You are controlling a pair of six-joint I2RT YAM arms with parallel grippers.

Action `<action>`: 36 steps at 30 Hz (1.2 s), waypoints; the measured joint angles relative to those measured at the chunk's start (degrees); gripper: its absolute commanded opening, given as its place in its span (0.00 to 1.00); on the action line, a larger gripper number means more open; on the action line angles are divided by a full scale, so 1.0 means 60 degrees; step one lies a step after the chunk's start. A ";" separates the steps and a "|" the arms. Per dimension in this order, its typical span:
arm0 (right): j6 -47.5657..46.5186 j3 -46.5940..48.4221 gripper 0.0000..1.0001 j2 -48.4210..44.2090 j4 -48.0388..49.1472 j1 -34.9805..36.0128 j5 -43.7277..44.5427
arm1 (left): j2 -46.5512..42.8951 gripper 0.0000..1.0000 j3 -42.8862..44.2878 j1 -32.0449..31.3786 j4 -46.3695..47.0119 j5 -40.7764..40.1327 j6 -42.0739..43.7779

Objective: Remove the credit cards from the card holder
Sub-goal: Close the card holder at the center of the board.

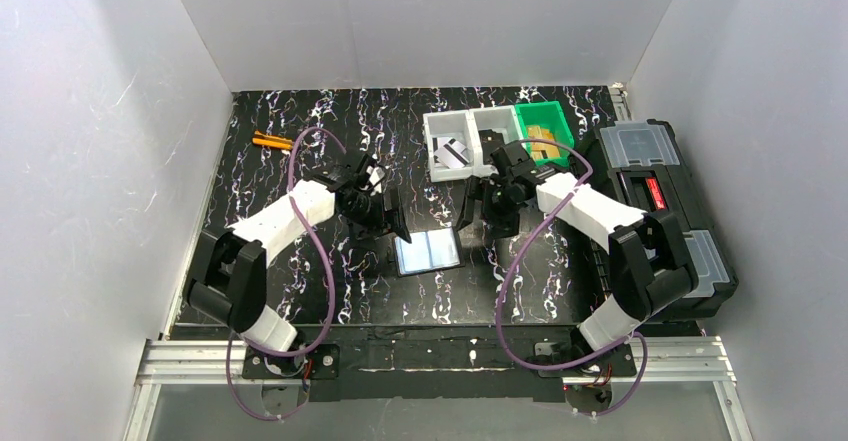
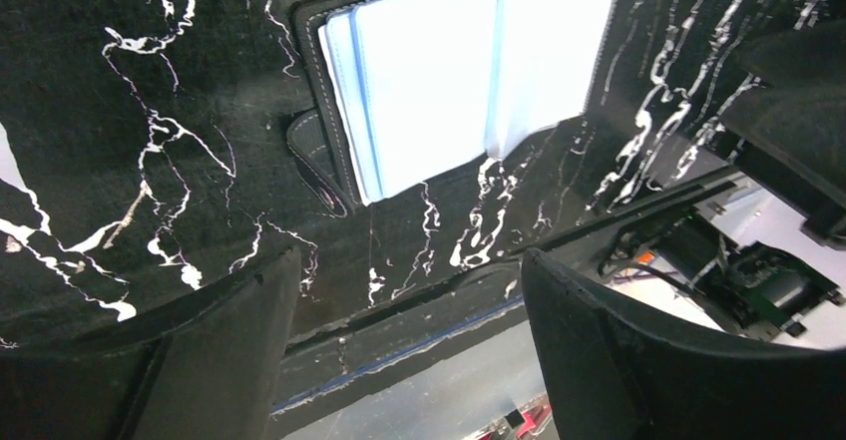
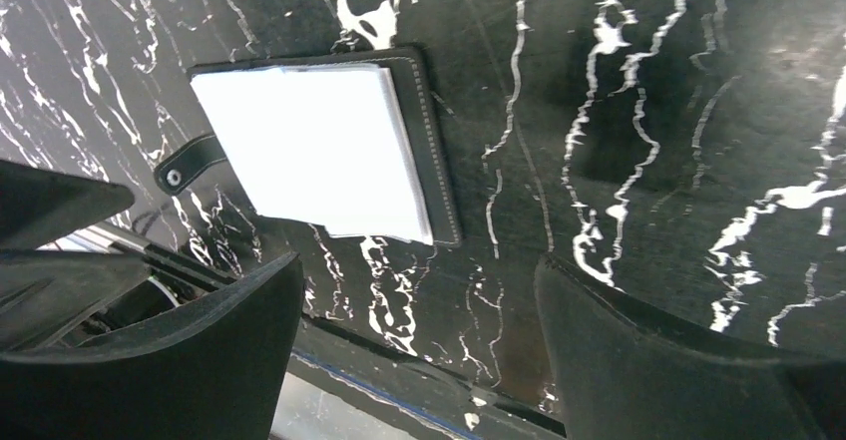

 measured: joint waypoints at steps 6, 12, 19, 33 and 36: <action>0.0251 -0.0022 0.86 0.0040 0.0372 0.0510 -0.0025 | 0.0539 0.76 -0.0007 -0.0339 0.0135 -0.0608 -0.0004; 0.0368 -0.0124 0.87 0.0379 0.0692 0.0747 -0.0080 | 0.1268 0.71 -0.0011 -0.0572 0.0310 -0.1137 0.0000; 0.0423 -0.0219 0.87 0.0834 0.1100 0.0743 -0.0295 | 0.2011 0.61 0.0098 -0.0849 0.0331 -0.1617 0.0015; 0.1570 -0.1100 0.89 0.1366 0.3042 0.0714 -0.1807 | 0.3027 0.45 0.1246 -0.1402 -0.0907 -0.2714 0.0193; 0.1865 -0.1279 0.89 0.1435 0.3534 0.0670 -0.2233 | 0.3147 0.44 0.1384 -0.1421 -0.1031 -0.2692 0.0215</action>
